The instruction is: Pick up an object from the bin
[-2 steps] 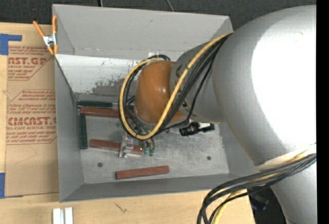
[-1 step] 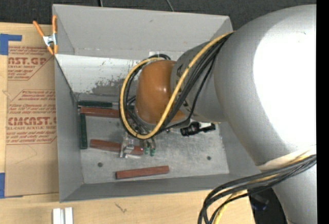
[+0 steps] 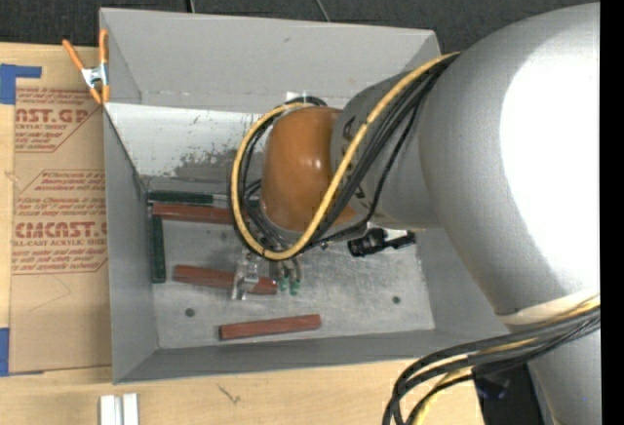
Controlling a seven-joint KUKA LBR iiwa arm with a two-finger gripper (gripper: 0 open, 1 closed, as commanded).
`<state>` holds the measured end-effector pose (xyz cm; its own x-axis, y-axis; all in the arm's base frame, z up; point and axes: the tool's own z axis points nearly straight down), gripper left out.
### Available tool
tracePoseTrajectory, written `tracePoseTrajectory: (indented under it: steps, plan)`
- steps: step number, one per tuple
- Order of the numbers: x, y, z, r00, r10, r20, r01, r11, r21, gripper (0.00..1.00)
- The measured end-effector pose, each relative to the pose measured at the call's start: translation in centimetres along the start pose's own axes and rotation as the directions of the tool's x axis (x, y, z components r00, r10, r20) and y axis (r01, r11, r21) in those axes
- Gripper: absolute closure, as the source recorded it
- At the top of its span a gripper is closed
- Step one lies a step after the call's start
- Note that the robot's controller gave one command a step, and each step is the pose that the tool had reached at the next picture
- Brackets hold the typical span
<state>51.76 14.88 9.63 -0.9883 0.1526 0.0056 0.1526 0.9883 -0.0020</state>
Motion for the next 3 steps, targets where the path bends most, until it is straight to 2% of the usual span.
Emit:
tracePoseTrajectory:
  steps: [3]
  plan:
    - [-0.1, 0.1, -5.6, 1.000, 0.000, 0.006, 0.000, 1.000, -0.003, 1.00]
